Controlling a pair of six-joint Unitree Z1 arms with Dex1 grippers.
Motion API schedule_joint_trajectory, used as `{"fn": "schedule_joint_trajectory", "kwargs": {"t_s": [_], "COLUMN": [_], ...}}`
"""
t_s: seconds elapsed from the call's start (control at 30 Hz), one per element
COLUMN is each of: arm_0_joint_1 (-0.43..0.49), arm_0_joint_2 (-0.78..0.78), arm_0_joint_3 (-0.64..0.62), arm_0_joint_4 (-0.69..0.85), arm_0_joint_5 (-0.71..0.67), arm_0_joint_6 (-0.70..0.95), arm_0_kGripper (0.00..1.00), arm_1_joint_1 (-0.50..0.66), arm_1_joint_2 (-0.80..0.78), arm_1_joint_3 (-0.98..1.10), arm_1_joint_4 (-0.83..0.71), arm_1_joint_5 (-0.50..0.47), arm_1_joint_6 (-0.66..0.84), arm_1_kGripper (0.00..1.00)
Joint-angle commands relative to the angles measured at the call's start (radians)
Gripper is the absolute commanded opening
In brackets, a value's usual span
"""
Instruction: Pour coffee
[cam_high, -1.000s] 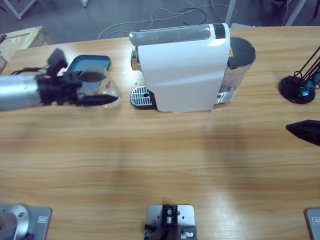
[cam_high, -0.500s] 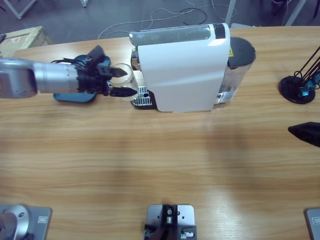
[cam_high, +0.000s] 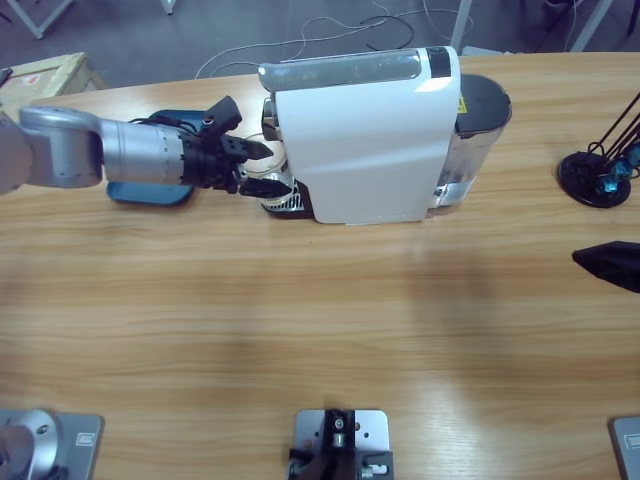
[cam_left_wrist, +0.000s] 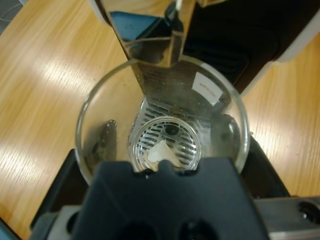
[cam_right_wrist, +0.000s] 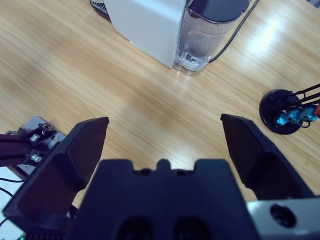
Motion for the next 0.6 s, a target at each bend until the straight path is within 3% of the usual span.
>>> {"fn": "schedule_joint_trajectory", "kwargs": {"t_s": [0.03,0.37,0.43,0.5,0.6], "arm_0_joint_1": [-0.027,-0.034,-0.037,-0.037,-0.032], "arm_0_joint_2": [0.064,0.068,0.067,0.065,0.06], "arm_0_joint_3": [-0.039,-0.064,-0.059,-0.056,-0.054], "arm_0_joint_4": [0.057,0.109,0.112,0.111,0.104], "arm_0_joint_5": [0.051,0.059,0.06,0.055,0.054], "arm_0_joint_6": [0.008,0.007,0.008,0.008,-0.005], "arm_0_kGripper": [0.0,0.0,0.886,0.978,0.982], "arm_1_joint_1": [0.011,0.011,0.011,0.011,0.011], "arm_1_joint_2": [0.038,0.041,0.042,0.044,0.043], "arm_1_joint_3": [-0.004,0.0,0.0,0.0,-0.001], "arm_1_joint_4": [-0.009,-0.008,-0.008,-0.008,-0.008], "arm_1_joint_5": [-0.009,-0.009,-0.008,-0.007,-0.006], "arm_1_joint_6": [-0.002,-0.002,-0.002,-0.002,-0.002], "arm_1_kGripper": [1.0,1.0,1.0,1.0,1.0]}}
